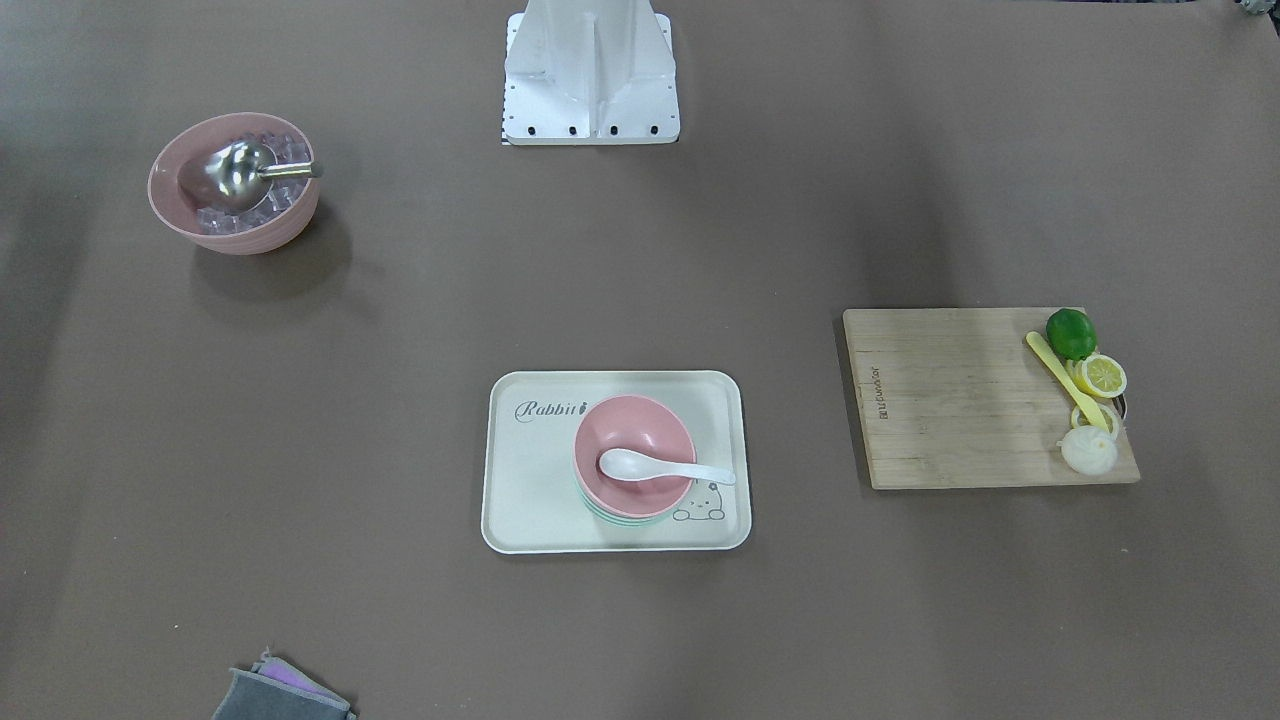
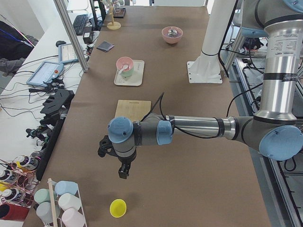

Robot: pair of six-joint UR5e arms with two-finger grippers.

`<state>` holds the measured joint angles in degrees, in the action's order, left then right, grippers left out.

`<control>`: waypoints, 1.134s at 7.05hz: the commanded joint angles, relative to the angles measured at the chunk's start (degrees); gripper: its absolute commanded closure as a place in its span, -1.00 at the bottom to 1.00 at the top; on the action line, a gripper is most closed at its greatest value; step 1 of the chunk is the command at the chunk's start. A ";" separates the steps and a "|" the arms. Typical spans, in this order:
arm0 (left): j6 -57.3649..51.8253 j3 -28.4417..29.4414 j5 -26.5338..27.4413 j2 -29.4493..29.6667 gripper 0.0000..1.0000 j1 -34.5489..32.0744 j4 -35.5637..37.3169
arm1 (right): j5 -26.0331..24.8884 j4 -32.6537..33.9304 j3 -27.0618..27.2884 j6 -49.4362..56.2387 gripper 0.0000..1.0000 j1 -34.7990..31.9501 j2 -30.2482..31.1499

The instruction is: Stack pink bowl on green and place spoon

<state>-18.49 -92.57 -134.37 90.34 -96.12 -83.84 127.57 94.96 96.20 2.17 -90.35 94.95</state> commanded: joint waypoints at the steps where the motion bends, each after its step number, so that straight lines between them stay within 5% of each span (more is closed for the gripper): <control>1: -0.49 -3.13 -0.10 -1.57 -0.95 0.15 -0.01 | -0.04 -0.04 0.04 0.46 -1.00 0.00 0.66; 8: -0.58 -6.05 -0.10 -4.30 -0.95 0.24 0.08 | -0.47 -0.13 1.53 0.56 -1.00 0.00 2.08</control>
<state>-19.09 -98.66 -134.47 86.09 -95.89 -83.85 127.29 94.86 97.55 2.79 -90.35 97.04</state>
